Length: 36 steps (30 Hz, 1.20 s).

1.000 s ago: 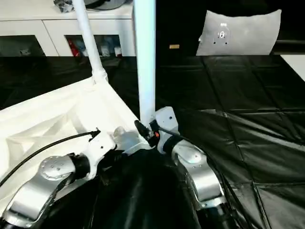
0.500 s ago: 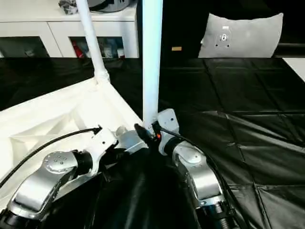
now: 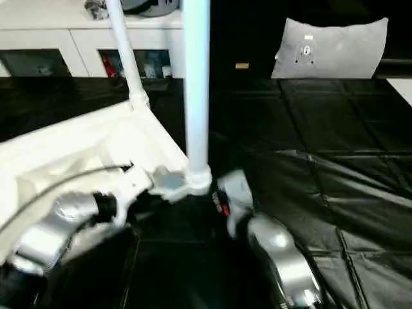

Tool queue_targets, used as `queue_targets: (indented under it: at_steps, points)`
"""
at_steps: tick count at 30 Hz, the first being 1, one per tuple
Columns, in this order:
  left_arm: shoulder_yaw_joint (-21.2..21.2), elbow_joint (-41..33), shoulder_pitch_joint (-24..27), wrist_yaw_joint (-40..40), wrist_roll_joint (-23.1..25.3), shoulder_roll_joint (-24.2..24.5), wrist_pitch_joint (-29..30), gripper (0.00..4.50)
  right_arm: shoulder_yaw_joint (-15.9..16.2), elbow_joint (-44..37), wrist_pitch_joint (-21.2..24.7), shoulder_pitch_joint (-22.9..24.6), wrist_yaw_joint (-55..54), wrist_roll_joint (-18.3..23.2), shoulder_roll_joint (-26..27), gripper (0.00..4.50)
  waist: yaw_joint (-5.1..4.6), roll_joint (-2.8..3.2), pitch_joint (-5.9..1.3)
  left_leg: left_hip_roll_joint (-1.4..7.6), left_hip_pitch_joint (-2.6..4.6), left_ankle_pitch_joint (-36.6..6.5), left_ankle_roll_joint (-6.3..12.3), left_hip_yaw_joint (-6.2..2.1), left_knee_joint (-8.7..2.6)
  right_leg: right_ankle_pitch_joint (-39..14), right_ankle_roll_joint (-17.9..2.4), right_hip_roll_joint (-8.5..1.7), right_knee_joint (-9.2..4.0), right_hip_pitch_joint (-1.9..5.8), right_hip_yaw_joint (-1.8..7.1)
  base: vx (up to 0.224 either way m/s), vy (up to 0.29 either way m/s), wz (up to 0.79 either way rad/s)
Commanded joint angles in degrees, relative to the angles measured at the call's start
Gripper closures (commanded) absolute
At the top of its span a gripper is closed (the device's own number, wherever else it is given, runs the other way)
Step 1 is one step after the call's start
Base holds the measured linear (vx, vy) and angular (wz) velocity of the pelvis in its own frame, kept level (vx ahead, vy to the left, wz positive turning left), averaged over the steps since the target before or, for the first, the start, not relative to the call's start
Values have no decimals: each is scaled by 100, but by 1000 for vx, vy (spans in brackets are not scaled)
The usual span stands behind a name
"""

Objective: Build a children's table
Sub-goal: Insert table leg to table base, then rotate leg to tighten

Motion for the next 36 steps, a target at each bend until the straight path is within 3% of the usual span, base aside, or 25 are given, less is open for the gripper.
queue_targets:
  at_steps: [1, 2, 5, 13, 17, 18, 25, 29, 36]
  points:
    - [-24, 216, -187, -254, 56, 150, -371, 450, -164, -318, -29, 64, 144, 173, -101, 7, 44, 67, -335, 334, 4, -707, 333, -158, -334, -137, -1309, -480, -389, 280, 284, 0, 0, 0]
    - [-71, 318, -234, -330, 46, 178, -493, 450, -197, -376, -43, 96, 197, 220, -141, 7, 53, 41, -333, 334, 10, -775, 328, -149, -326, -219, -1292, -472, -402, 279, 290, 0, 0, 0]
    - [-187, 591, -349, -540, 61, 253, -760, 450, -312, -548, -89, 184, 363, 360, -264, 7, 85, 51, -335, 345, 14, -829, 312, -155, -329, -276, -1275, -486, -393, 281, 290, 0, 0, 0]
    - [-453, 1284, -643, -1585, -28, 389, -1741, 450, -459, -763, -309, 69, 1183, 595, -946, 7, 188, 7, -351, 360, 23, -759, 356, -139, -295, -268, -1270, -506, -375, 269, 296, 0, 0, 0]
    - [-657, 1741, -905, -2053, 14, 398, -2255, 450, -383, -588, -420, -279, 1777, 627, -1317, 7, 275, 39, -359, 371, 42, -812, 336, -133, -278, -386, -1293, -514, -360, 250, 291, 0, 0, 0]
    - [-683, 1860, -983, -2182, -8, 362, -2382, 450, -310, -539, -425, -382, 1983, 650, -1417, 7, 296, 71, -365, 372, 46, -840, 321, -134, -273, -388, -1315, -525, -355, 248, 292, 0, 0, 0]
    - [-828, 2147, -1262, -2762, -57, 218, -2786, 450, 124, -211, -703, -803, 2760, 444, -1750, 7, 349, 48, -391, 379, 10, -613, 401, -132, -237, 149, -1466, -532, -286, 274, 267, 0, 0, 0]
    - [-899, 2291, -1352, -2924, -51, 166, -2968, 450, 208, -14, -727, -956, 2994, 449, -1799, 7, 380, 36, -388, 388, 8, -645, 440, -132, -231, 9, -1482, -541, -294, 277, 264, 0, 0, 0]
    - [-984, 2471, -1492, -3123, 47, 73, -3156, 450, 353, 424, -772, -1253, 3288, 481, -1740, 72, 411, 16, -370, 403, 16, -801, 362, -133, -244, -378, -1454, -547, -314, 261, 266, 0, 0, 0]
